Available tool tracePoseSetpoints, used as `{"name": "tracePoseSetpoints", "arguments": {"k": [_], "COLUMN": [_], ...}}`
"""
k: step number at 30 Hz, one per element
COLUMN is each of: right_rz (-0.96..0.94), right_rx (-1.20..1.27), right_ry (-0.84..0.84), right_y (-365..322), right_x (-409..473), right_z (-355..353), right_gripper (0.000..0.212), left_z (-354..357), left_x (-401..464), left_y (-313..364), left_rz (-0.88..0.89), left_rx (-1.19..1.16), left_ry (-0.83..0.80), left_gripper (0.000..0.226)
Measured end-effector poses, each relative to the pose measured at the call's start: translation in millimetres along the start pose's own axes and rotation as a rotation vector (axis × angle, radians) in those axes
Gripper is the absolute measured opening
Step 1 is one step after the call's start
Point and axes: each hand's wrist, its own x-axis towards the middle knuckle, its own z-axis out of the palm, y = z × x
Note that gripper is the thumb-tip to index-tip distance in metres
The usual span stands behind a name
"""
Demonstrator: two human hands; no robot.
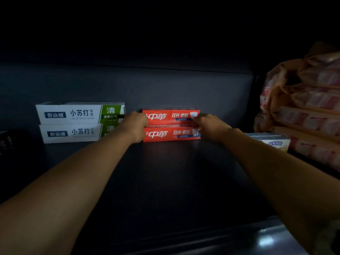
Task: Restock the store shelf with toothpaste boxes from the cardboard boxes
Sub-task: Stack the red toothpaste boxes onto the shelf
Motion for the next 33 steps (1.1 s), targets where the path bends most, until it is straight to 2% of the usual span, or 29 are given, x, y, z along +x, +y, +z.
{"name": "tracePoseSetpoints", "arguments": {"k": [6,10,17,29,33], "right_rz": [0.009,0.010,-0.059,-0.086,-0.155], "right_rx": [-0.102,-0.165,-0.166,-0.248,-0.221], "right_ry": [-0.101,-0.052,0.020,0.058,0.085], "right_y": [7.7,3.5,-15.4,-42.2,-51.7], "right_x": [3.3,-9.8,-55.5,-177.3,-220.7], "right_z": [-3.5,-11.7,-39.8,-66.2,-73.2], "right_gripper": [0.046,0.055,0.052,0.017,0.006], "left_z": [-10.4,-21.0,-53.5,-56.1,-63.2], "left_x": [-8.5,-20.9,-53.3,-125.5,-158.8], "left_y": [5.7,13.5,48.8,97.6,100.8], "left_rz": [0.003,0.031,0.128,0.338,0.386], "left_rx": [-0.013,-0.032,-0.078,-0.225,-0.257], "left_ry": [-0.085,-0.057,-0.026,-0.054,-0.104], "left_gripper": [0.037,0.038,0.036,0.033,0.033]}}
